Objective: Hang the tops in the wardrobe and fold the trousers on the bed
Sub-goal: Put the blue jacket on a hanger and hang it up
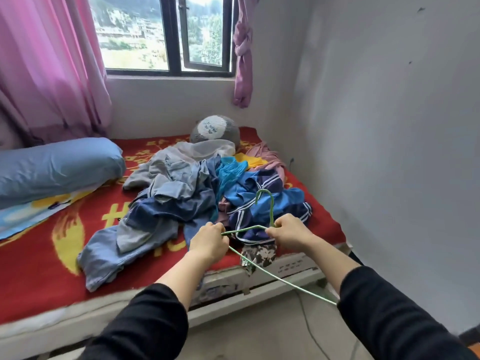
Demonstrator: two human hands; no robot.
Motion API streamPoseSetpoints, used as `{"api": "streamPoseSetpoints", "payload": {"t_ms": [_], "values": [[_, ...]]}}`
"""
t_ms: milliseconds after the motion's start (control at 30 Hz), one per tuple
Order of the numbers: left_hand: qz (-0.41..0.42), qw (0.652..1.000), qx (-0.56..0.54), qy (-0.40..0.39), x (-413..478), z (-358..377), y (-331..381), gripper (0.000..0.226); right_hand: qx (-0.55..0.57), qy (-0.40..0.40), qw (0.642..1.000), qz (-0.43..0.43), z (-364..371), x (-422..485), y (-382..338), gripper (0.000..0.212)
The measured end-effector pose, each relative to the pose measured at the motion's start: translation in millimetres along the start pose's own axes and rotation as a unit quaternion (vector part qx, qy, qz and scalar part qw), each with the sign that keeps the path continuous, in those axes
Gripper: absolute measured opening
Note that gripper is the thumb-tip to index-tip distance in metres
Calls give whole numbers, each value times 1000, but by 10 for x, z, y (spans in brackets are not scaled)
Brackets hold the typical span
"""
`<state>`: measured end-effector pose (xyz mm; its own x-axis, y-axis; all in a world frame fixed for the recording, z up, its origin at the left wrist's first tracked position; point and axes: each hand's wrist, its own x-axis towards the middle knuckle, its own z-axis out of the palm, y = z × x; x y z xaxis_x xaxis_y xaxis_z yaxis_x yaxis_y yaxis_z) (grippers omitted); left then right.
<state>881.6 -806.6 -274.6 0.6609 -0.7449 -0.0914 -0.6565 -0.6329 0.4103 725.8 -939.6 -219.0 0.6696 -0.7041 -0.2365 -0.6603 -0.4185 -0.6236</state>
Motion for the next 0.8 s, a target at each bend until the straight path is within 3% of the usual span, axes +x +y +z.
{"api": "streamPoseSetpoints", "payload": {"t_ms": [200, 400, 533, 700, 800], "values": [[10, 999, -5, -31, 1474, 78, 80, 30, 16, 14, 998, 64, -282, 1274, 167, 29], [22, 997, -16, -73, 2667, 276, 331, 29, 18, 117, 986, 116, -582, 2327, 462, 39], [29, 995, -15, -93, 3500, 528, 515, 32, 28, 145, 978, 149, -700, 3088, 727, 39], [32, 992, 28, -117, 4387, 998, 705, 35, 3, 108, 981, 163, -824, 4005, 1148, 29], [90, 979, 136, -119, 4793, 1326, 776, 40, -54, 108, 980, 155, -976, 4437, 1367, 34]]}}
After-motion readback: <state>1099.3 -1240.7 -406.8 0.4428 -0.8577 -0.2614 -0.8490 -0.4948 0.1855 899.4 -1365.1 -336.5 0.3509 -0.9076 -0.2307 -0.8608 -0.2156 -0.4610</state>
